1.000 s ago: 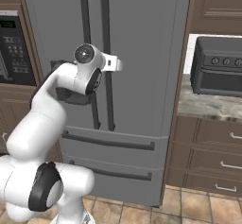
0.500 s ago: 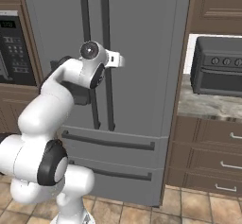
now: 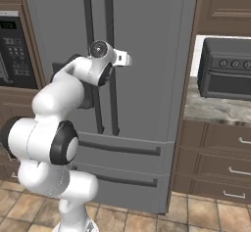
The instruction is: Retrieve the kiwi and orange from the fridge and place them into the bowl on the dining table.
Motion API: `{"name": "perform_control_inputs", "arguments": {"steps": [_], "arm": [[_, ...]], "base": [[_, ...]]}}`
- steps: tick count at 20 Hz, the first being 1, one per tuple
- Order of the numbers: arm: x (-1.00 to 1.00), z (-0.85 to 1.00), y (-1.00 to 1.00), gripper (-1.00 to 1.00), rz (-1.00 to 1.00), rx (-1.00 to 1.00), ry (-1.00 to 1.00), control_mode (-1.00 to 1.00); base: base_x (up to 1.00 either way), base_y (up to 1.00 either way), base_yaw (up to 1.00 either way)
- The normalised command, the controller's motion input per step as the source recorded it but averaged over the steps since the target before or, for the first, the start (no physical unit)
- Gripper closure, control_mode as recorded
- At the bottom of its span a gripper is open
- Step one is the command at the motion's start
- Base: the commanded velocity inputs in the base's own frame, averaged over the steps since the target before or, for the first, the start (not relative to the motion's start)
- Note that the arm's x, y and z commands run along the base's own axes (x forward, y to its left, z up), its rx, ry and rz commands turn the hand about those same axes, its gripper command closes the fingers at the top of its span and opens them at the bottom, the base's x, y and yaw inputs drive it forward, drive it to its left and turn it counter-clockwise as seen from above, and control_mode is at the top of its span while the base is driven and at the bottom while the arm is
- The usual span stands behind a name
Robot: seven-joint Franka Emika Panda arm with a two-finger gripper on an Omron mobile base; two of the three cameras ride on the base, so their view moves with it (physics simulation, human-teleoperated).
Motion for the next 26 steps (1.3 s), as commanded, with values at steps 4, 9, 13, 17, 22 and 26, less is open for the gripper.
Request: {"name": "perform_control_inputs", "arguments": {"steps": [4, 9, 13, 17, 22, 26], "arm": [[0.50, -0.06, -0.02, -1.00, 0.00, 0.00, 0.00, -1.00], [0.48, -0.14, -0.02, -1.00, 0.01, 0.00, -0.04, -1.00], [0.47, -0.19, -0.01, 1.00, 0.02, 0.00, -0.07, -1.00], [0.34, -0.01, 0.00, 1.00, 0.00, 0.00, 0.00, -1.00], [-0.25, 0.00, -0.06, 1.00, 0.00, 0.01, 0.09, -1.00], [-1.00, 0.00, -0.25, 1.00, 0.00, 0.01, 0.11, -1.00]], "base": [[0.00, 0.00, 0.00], [0.00, 0.00, 0.00], [0.00, 0.00, 0.00], [0.00, 0.00, 0.00], [0.00, 0.00, 0.00], [0.00, 0.00, 0.00]]}}
